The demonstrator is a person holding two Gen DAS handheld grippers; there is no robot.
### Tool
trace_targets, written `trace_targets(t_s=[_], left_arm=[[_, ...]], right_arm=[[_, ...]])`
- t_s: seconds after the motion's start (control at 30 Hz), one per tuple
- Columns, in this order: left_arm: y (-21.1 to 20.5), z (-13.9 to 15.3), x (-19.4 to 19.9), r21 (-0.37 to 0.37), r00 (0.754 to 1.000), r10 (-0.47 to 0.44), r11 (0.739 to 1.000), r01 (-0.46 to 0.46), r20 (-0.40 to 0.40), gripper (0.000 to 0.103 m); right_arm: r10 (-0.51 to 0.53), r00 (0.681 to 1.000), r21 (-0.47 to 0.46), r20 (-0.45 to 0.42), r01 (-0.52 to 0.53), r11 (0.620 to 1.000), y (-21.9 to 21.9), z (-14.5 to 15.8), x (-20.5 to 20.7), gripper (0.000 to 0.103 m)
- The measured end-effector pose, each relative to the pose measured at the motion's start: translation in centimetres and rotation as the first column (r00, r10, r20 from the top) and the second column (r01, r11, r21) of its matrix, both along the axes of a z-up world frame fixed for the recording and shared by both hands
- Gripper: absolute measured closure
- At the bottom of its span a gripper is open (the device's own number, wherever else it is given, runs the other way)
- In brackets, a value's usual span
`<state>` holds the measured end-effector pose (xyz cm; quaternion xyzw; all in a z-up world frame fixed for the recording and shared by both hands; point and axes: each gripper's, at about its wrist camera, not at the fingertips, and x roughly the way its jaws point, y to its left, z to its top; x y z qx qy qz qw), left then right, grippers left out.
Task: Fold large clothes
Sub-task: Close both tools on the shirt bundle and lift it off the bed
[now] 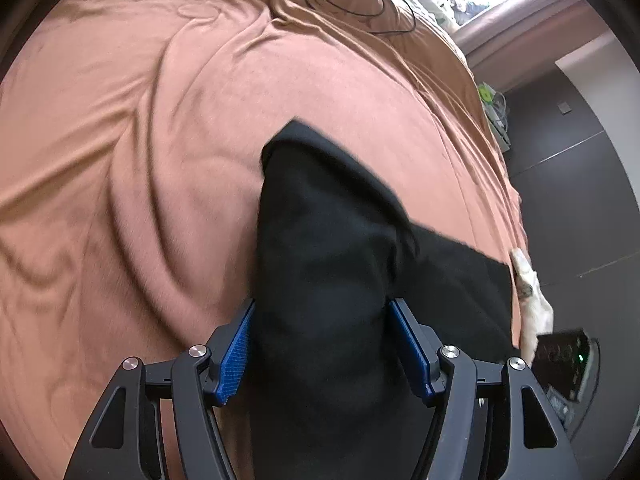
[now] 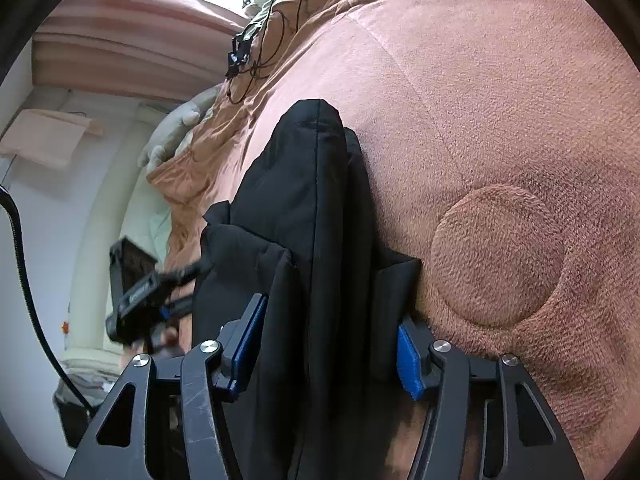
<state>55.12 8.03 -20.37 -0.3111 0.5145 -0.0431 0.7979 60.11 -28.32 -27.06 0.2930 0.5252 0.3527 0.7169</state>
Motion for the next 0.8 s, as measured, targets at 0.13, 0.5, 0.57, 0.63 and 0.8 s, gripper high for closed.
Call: trace_targets(t_s=[0.13,0.5,0.57,0.63,0.8], left_arm=[[-0.2,-0.3,-2.0,-0.022,1.000,0.000,1.000,0.000,0.006,0.039],[-1.8,4.5,-4.0,0.023,0.996,-0.002,1.000,0.000,0.086,0.071],[-2.1,5.7,-4.5,0.034,0.995,-0.001,0.999,-0.002,0.103,0.072],[-2.6,7.1,-5.3,0.043,0.991,-0.001,0.999,-0.005,0.132,0.073],[-3.0,10.0,-7.8,0.045,0.982,0.003,0.999,-0.012,0.190,0.074]], right_arm=[[-0.002,1.000,0.037,-0.015,0.003,0.999,0.0,-0.2,0.3,0.059],[-0.012,0.996,0.043,0.084,0.008,0.999,0.5,4.2,-1.9,0.089],[-0.014,0.994,0.038,0.106,0.010,0.999,0.6,5.5,-2.6,0.089],[-0.019,0.991,0.040,0.129,0.014,0.999,0.3,6.7,-3.5,0.089],[-0.034,0.982,0.049,0.183,0.025,0.998,-0.4,9.3,-6.0,0.089]])
